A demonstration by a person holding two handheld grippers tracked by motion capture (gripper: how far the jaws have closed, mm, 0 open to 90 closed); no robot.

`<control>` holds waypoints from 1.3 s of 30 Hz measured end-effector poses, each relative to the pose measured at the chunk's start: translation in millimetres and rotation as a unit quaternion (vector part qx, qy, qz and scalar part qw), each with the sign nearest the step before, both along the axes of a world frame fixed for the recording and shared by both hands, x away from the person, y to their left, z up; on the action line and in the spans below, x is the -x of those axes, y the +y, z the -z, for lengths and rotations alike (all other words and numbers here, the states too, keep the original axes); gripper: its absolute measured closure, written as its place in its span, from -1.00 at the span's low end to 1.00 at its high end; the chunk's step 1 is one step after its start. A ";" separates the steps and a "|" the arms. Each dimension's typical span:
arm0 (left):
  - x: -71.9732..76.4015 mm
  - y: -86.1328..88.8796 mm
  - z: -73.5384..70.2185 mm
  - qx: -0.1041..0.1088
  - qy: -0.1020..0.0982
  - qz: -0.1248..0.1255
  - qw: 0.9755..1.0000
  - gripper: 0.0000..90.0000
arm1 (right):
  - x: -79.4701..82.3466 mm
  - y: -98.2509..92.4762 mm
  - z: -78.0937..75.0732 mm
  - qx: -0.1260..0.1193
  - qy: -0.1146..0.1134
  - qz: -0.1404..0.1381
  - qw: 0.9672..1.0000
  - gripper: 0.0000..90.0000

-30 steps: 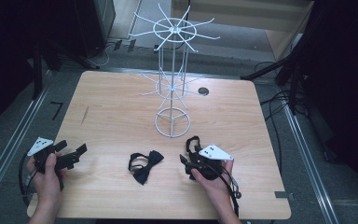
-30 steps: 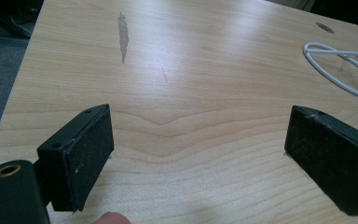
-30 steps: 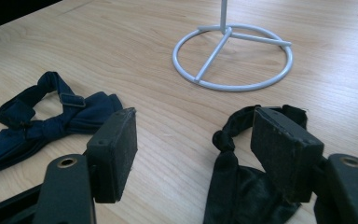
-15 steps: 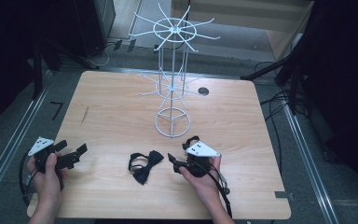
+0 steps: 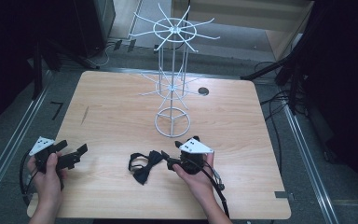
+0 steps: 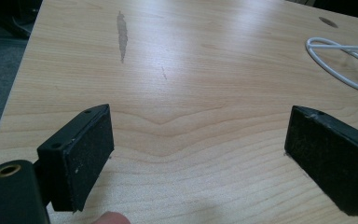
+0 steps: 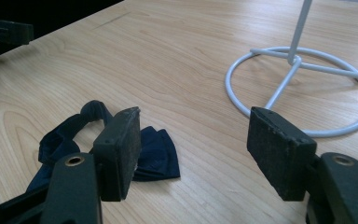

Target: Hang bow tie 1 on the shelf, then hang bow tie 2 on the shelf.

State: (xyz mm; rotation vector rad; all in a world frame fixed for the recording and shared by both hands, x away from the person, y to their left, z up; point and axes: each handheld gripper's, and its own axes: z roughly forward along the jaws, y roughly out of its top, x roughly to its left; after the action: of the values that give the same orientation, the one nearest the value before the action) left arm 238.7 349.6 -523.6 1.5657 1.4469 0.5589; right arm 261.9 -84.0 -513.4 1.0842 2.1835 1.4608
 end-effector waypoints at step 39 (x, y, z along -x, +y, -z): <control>-1.1 0.6 0.1 0.001 0.003 0.000 1.000 -0.81 | -4.5 53.9 22.2 0.025 0.037 -0.063 0.997 0.34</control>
State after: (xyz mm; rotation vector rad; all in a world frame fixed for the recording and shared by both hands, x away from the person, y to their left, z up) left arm 239.8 350.1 -523.7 1.5676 1.4509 0.5521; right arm 266.3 -30.1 -535.6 1.0146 2.3655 1.4311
